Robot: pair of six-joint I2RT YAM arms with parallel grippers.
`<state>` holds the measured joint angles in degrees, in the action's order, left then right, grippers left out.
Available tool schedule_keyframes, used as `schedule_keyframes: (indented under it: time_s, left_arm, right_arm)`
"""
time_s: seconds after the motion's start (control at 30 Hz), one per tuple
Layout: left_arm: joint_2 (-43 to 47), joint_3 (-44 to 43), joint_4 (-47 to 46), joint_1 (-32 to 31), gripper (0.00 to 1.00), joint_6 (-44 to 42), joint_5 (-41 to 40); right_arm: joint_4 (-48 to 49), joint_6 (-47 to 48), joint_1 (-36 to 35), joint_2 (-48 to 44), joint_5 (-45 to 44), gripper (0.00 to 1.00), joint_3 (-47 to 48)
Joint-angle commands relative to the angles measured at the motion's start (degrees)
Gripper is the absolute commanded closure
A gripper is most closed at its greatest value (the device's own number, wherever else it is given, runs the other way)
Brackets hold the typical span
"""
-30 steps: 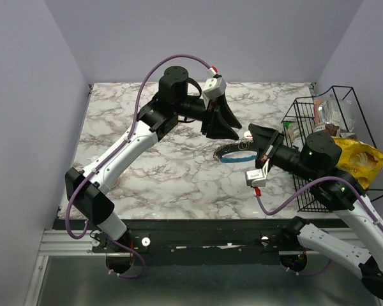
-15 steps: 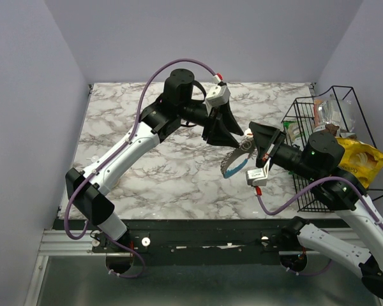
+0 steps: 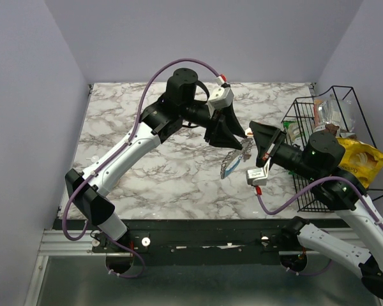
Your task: Remove the keys from the keyring
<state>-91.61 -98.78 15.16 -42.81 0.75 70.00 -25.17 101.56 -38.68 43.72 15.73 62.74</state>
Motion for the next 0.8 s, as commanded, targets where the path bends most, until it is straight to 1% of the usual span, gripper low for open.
schedule_keyframes:
  time_s: [0.0, 0.1, 0.17, 0.4, 0.5, 0.53, 0.6, 0.63, 0.67, 0.77]
  left_arm:
    - [-0.50, -2.12, 5.31, -0.61, 0.48, -5.14, -2.23]
    - [-0.32, -2.47, 7.86, -0.87, 0.51, -7.69, -4.95]
    - [-0.58, -3.08, 8.92, -1.14, 0.53, -8.31, -8.11]
    - [-1.11, -4.58, 9.98, -1.49, 0.62, -8.14, -12.16]
    - [-1.20, -4.84, 9.63, -1.49, 0.71, -7.52, -12.87]
    - [-1.29, -5.01, 9.54, -1.49, 0.82, -7.35, -12.87]
    - [-1.29, -5.10, 9.45, -1.49, 0.90, -7.35, -12.69]
    - [-1.37, -5.10, 9.45, -1.49, 0.98, -7.43, -12.69]
    - [-1.29, -5.10, 9.54, -1.49, 1.00, -7.61, -12.61]
    - [-1.11, -4.84, 10.33, -1.49, 1.00, -8.57, -12.08]
  right_arm:
    - [3.37, -0.40, -0.26, -0.31, 0.80, 0.99, 2.39]
    - [3.37, -0.40, -0.17, -0.31, 0.80, 0.99, 2.65]
    - [3.46, -0.22, -0.26, -0.31, 0.80, 0.99, 2.65]
    - [2.93, 0.13, -0.26, -0.22, 1.15, 0.99, 2.91]
    - [2.76, 0.22, -0.26, -0.31, 1.15, 0.99, 2.83]
    - [2.67, 0.22, -0.26, -0.31, 1.15, 0.99, 2.83]
    - [2.67, 0.13, -0.26, -0.31, 1.06, 0.99, 2.91]
    - [2.67, -0.04, -0.26, -0.22, 0.97, 0.99, 2.91]
    - [2.67, -0.22, -0.26, -0.22, 0.71, 0.99, 3.09]
    - [3.02, -1.62, -0.26, 0.04, 0.10, 0.99, 4.23]
